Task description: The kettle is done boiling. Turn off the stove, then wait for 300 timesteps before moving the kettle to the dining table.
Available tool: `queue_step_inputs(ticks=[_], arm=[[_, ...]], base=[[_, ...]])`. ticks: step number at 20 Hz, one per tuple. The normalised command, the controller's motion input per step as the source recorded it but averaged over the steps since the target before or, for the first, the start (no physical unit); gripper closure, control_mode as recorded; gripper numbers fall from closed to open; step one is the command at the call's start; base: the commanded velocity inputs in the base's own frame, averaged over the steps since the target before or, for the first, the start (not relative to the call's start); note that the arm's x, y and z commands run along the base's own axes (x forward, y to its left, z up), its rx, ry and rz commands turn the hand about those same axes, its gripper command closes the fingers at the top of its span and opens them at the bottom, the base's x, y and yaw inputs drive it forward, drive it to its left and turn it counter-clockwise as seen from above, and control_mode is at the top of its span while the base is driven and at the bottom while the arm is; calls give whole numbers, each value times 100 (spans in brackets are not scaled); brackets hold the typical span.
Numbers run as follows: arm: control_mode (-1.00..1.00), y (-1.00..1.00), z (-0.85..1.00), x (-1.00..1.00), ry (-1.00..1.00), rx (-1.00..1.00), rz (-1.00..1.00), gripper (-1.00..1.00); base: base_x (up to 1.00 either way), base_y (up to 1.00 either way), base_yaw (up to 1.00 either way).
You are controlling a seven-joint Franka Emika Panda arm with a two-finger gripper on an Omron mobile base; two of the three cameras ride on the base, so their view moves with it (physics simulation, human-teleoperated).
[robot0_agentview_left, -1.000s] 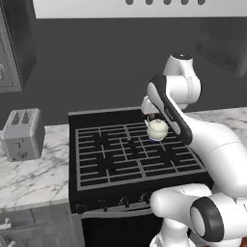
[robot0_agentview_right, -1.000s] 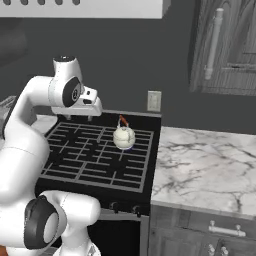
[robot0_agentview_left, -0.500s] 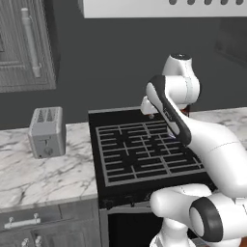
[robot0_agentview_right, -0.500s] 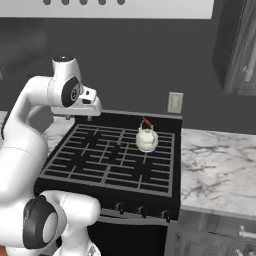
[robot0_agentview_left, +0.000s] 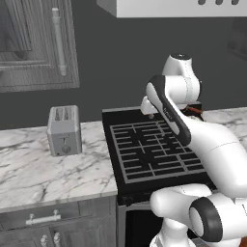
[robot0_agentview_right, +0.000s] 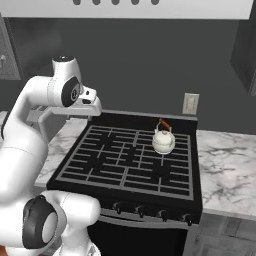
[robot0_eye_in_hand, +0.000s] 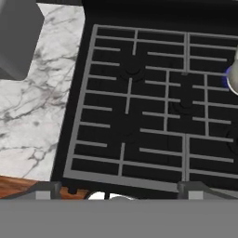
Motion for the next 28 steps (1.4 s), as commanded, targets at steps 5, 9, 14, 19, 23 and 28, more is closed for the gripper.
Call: queue_step_inputs(ticks=[5,9,14,19,23,28], arm=[[100,0,0,0,0,0,0,-100],[-100,-15,0,-20,-6,2,-1,-100],[-100,-24,0,-25,-3,5,-4,-100],[-100,-31,0,-24,-1,7,-5,-100],[-100,-38,0,-20,0,9,-3,-100],[-100,-35,-1,-21,0,9,-3,-100]], base=[[0,3,0],[0,0,0],[0,0,0],[0,0,0],[0,0,0],[0,0,0]])
